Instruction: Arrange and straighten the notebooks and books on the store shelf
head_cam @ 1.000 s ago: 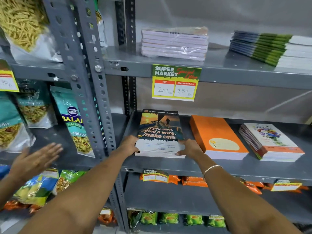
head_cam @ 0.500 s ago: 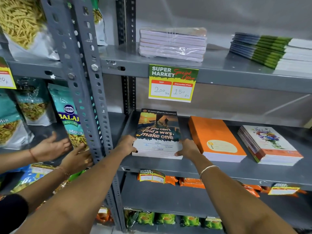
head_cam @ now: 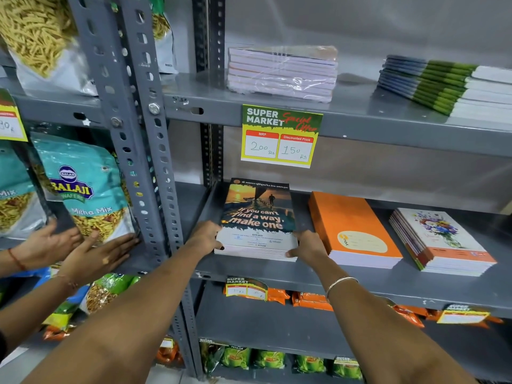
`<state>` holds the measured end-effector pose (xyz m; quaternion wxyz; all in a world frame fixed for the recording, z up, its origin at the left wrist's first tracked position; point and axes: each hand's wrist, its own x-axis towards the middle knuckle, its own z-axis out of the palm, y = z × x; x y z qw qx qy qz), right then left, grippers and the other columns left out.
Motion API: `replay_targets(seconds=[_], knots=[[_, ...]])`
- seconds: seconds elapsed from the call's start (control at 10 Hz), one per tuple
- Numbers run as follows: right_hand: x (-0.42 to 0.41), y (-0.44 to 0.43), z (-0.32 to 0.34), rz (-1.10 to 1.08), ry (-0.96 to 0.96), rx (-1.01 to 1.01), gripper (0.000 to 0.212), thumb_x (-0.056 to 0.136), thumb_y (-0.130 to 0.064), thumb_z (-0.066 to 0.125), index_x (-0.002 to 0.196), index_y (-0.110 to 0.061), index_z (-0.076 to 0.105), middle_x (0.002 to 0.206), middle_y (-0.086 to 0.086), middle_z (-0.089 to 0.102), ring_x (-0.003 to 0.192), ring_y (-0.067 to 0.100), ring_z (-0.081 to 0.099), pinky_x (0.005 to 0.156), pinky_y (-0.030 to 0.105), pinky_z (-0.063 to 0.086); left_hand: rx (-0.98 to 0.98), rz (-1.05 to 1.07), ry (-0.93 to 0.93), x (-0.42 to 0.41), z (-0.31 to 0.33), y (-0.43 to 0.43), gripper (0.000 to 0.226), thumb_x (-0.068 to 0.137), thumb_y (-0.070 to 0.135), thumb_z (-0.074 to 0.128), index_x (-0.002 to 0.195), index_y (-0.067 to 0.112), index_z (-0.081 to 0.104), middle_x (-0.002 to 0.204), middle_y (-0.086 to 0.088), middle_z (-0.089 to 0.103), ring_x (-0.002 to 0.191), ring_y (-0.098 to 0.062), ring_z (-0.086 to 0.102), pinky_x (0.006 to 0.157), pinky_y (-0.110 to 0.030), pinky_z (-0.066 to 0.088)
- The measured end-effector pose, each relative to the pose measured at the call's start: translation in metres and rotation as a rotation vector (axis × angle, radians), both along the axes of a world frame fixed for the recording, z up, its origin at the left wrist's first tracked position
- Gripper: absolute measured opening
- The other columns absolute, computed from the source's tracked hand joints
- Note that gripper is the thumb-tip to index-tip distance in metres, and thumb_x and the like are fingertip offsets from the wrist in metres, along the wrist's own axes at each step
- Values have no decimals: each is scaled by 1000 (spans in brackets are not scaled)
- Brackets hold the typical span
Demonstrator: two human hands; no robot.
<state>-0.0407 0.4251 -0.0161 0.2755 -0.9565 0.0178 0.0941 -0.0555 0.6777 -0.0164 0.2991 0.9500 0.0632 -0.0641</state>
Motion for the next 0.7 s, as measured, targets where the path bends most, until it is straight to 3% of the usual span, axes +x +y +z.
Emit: replay_targets(seconds=[0.5,0.6,0.7], knots=[[1,-4,1,27,44,36,54,76,-16,77,125,-7,59,125,10,64,112,29,61,96,33,51,2,-16,27,2,-3,1,51,71,4,78,119,-3,62,118,-18,69,107,-28,66,98,-38,52],[-1,-8,20,6,-62,31,51,82,-28,70,127,-7,55,115,10,66,102,26,63,78,26,54,-5,-21,30,-2,11,-3,50,74,15,77,119,0,62,118,-17,69,104,-28,65,89,-27,51],[-4,-17,32,-35,-325,-82,58,88,-39,60,137,-12,44,141,8,51,123,27,54,94,33,50,47,73,-98,-7,17,-9,58,81,29,69,130,4,52,127,-16,62,112,-30,60,89,-32,49]])
